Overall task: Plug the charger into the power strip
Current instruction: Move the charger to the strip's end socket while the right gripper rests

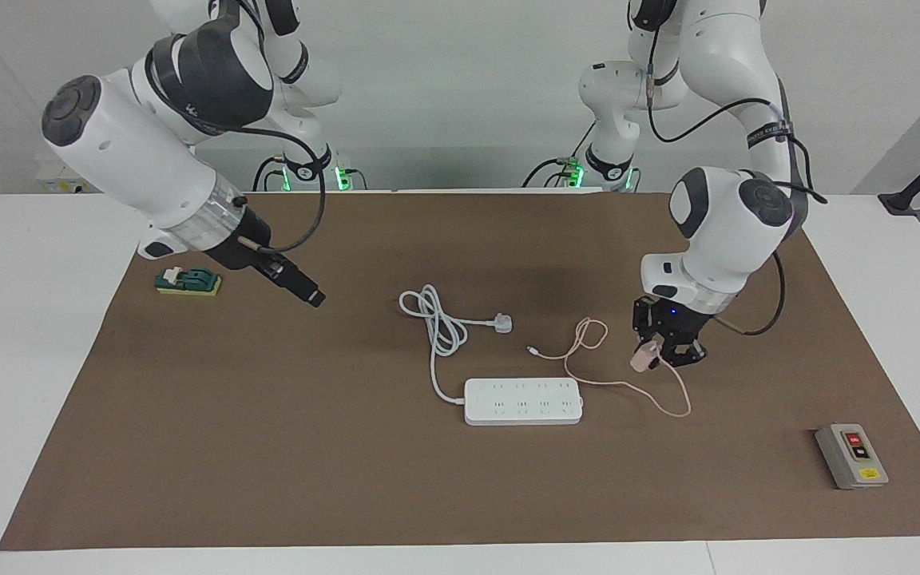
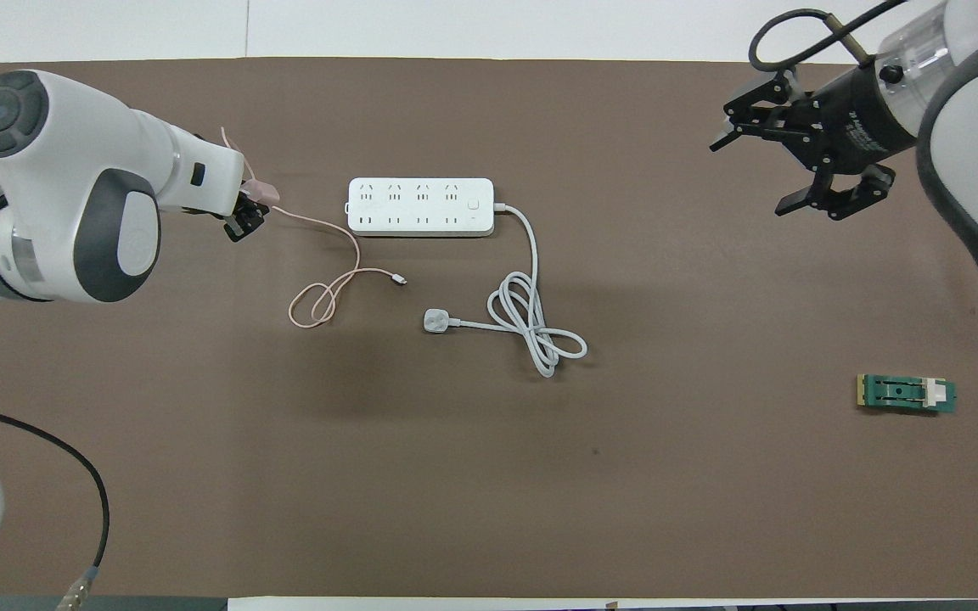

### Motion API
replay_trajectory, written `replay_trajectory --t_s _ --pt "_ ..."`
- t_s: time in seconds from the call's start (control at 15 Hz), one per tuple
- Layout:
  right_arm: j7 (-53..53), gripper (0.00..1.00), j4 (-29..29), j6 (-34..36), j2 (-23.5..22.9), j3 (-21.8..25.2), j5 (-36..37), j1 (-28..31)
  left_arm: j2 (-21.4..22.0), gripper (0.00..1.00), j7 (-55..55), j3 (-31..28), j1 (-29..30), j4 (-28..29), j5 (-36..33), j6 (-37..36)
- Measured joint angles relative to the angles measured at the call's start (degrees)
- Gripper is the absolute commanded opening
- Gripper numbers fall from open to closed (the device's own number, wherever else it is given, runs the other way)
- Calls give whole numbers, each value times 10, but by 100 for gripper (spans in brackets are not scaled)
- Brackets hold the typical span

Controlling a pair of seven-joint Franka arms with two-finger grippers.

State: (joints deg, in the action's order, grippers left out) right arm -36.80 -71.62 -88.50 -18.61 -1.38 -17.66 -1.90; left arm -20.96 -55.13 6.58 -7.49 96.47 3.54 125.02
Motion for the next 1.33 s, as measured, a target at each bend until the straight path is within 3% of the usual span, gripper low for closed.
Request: replay_trajectory --t_s 0.2,0.53,0.87,1.33 --pt "143 100 1 27 25 5 46 22 -40 0 -7 1 -41 -29 -8 12" --pt "301 100 1 46 59 4 124 28 -67 0 -7 0 -88 -49 -26 19" --pt "336 100 -16 59 84 4 142 23 -77 0 -8 1 -91 -50 -98 31" --pt "363 100 -131 40 166 5 169 30 -79 0 -8 1 -105 -46 -119 41"
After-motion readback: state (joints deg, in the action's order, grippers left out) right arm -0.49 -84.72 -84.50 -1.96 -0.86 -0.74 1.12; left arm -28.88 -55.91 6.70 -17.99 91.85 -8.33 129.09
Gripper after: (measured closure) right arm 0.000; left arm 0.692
